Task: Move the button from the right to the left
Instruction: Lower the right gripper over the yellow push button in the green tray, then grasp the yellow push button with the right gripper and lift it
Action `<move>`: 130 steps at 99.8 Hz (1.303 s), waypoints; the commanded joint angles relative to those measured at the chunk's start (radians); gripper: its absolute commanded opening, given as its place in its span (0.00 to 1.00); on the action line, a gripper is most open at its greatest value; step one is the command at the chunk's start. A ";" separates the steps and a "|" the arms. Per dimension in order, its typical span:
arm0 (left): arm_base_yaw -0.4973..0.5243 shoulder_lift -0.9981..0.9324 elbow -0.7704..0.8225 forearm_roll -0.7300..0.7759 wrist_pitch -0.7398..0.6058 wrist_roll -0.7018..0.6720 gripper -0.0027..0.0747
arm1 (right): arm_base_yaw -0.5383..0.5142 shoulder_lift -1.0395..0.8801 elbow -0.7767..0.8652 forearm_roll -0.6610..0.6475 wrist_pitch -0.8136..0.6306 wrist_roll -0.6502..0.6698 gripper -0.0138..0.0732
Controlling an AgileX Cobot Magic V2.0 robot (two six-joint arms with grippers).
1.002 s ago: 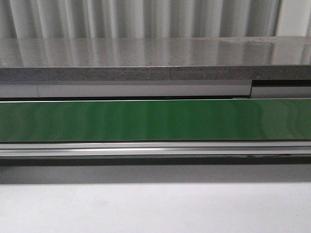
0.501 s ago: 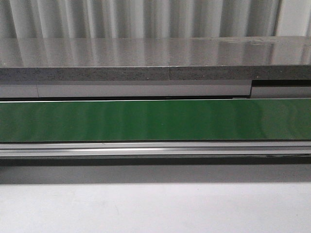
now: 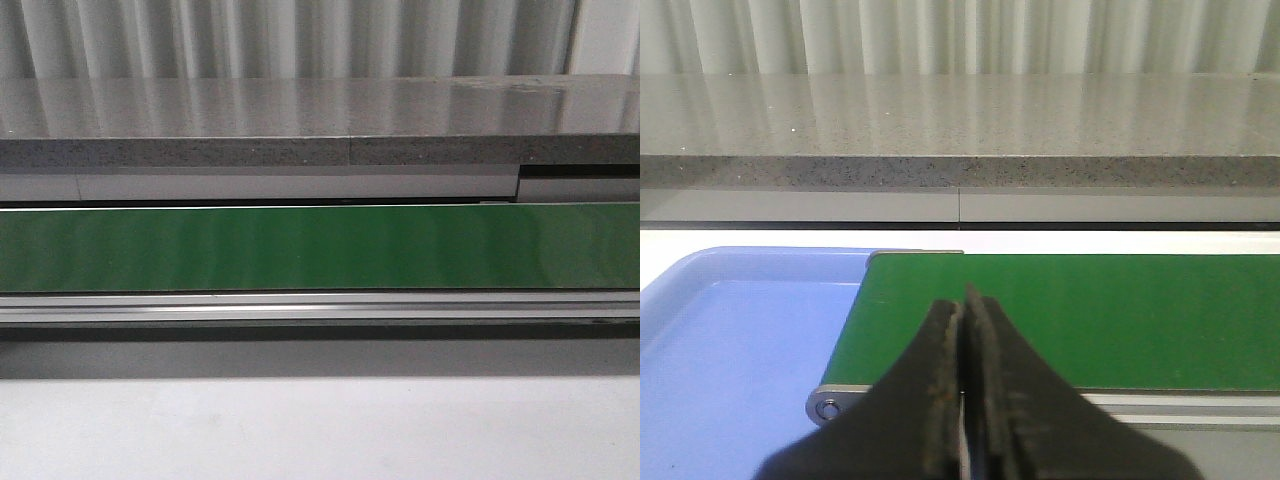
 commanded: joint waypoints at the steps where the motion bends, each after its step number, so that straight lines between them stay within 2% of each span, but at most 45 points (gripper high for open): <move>1: 0.000 -0.034 0.025 -0.003 -0.079 0.000 0.01 | -0.002 0.076 -0.069 -0.018 -0.062 0.015 0.08; 13: 0.000 -0.034 0.025 -0.003 -0.079 0.000 0.01 | -0.025 0.183 -0.137 -0.043 -0.066 0.015 0.08; 29: 0.000 -0.034 0.025 -0.003 -0.079 0.000 0.01 | -0.117 0.298 -0.230 -0.067 -0.060 0.015 0.12; 36: 0.000 -0.034 0.025 -0.003 -0.079 0.000 0.01 | -0.163 0.343 -0.261 -0.067 -0.046 0.015 0.21; 53: 0.000 -0.034 0.025 -0.003 -0.079 0.000 0.01 | -0.265 0.460 -0.305 -0.061 -0.044 0.015 0.58; 60: 0.000 -0.034 0.025 -0.003 -0.079 0.000 0.01 | -0.303 0.514 -0.320 -0.050 -0.040 0.015 0.67; 91: 0.000 -0.034 0.025 -0.003 -0.079 0.000 0.01 | -0.429 0.787 -0.427 -0.025 0.029 0.015 0.68; 100: 0.000 -0.034 0.025 -0.003 -0.079 0.000 0.01 | -0.431 0.859 -0.471 -0.011 0.055 0.008 0.68; 113: 0.000 -0.034 0.025 -0.003 -0.079 0.000 0.01 | -0.429 0.947 -0.518 0.029 0.079 -0.090 0.68; 130: 0.000 -0.034 0.025 -0.003 -0.079 0.000 0.01 | -0.429 1.033 -0.562 0.032 0.082 -0.136 0.68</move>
